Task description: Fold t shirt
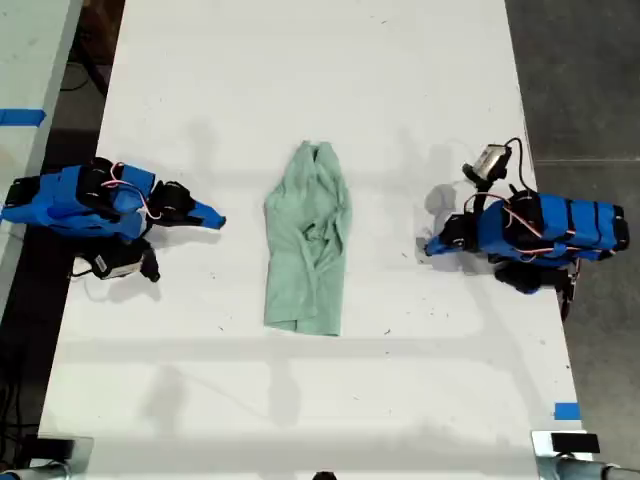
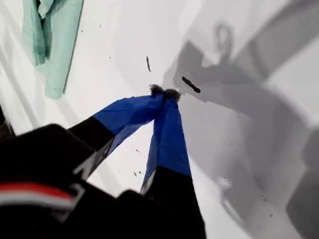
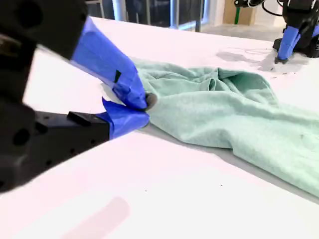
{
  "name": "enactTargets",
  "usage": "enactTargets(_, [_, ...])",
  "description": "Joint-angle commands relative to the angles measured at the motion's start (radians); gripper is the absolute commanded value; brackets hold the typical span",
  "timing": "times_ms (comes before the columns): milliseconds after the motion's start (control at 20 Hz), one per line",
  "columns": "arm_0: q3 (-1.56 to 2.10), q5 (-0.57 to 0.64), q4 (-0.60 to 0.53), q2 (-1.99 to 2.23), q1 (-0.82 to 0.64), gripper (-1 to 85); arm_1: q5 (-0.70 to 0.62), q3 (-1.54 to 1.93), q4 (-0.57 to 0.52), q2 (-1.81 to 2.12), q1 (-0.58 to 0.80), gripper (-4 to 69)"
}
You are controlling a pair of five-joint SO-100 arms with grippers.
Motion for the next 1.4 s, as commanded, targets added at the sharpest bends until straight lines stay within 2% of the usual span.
enactTargets(0, [0.000,-0.026,0.003,0.005,0.014,-0.2,0.009,0.021,-0.025,0.006,0.044,-1.3])
enactTargets(150, [0.000,-0.087,0.009,0.006,0.021,2.1,0.041,0.006,-0.020,0.006,0.058,-1.2])
enactTargets(200, [0.000,-0.101,-0.006,0.006,0.020,0.0,0.051,-0.018,-0.026,0.006,0.048,-1.3])
enactTargets(350, [-0.160,-0.109,-0.005,-0.044,0.005,0.4,0.025,-0.164,-0.092,-0.066,-0.006,0.4])
enactTargets(550, [-0.638,-0.137,-0.054,-0.704,0.149,4.6,0.035,-0.560,-0.262,-0.726,-0.109,1.7])
enactTargets(700, [-1.003,-0.175,-0.029,-1.209,0.268,15.0,0.044,-1.051,-0.242,-1.344,-0.238,8.5])
enactTargets(750, [-1.111,-0.189,-0.008,-1.362,0.293,18.1,0.043,-1.243,-0.192,-1.548,-0.275,10.2])
enactTargets(900, [-1.304,-0.201,-0.012,-1.698,0.333,19.7,0.041,-1.858,0.049,-2.098,-0.350,15.7])
enactTargets(950, [-1.368,-0.204,-0.012,-1.796,0.345,20.3,0.044,-2.005,0.094,-2.217,-0.362,17.0])
enactTargets(1250, [-1.554,-0.219,-0.003,-2.106,0.351,21.7,0.008,-1.999,-0.091,-2.309,-0.368,18.0])
enactTargets(1350, [-1.568,-0.230,-0.012,-2.168,0.351,22.2,0.000,-2.008,-0.117,-2.359,-0.362,18.1])
